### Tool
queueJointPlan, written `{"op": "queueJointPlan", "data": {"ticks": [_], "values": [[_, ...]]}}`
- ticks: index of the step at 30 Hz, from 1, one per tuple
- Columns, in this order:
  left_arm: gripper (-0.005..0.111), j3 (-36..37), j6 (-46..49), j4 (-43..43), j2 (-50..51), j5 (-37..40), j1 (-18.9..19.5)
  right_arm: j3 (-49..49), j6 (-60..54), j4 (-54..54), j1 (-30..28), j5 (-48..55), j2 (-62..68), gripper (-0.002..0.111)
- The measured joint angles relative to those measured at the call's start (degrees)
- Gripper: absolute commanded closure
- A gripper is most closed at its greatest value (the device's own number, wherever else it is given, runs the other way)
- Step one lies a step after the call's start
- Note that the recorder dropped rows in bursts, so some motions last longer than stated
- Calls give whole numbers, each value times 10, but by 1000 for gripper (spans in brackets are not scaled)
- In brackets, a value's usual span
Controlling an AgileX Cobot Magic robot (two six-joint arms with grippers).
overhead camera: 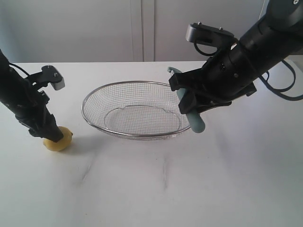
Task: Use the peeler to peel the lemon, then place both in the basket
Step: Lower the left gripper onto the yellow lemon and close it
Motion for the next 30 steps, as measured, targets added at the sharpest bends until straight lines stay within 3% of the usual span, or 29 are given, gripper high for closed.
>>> {"op": "queueJointPlan", "data": {"ticks": [18, 22, 25, 28, 30], "values": [[40, 0, 68, -34, 53, -26, 0, 0, 0, -1, 0, -1, 0, 108], [56, 0, 70, -35, 54, -26, 0, 0, 0, -1, 0, -2, 0, 108], [84, 0, 71, -35, 54, -26, 0, 0, 0, -1, 0, -2, 0, 108], [105, 0, 70, -35, 54, -26, 0, 0, 0, -1, 0, -3, 0, 108], [107, 0, 70, -35, 54, -26, 0, 0, 0, -1, 0, -3, 0, 108]]}}
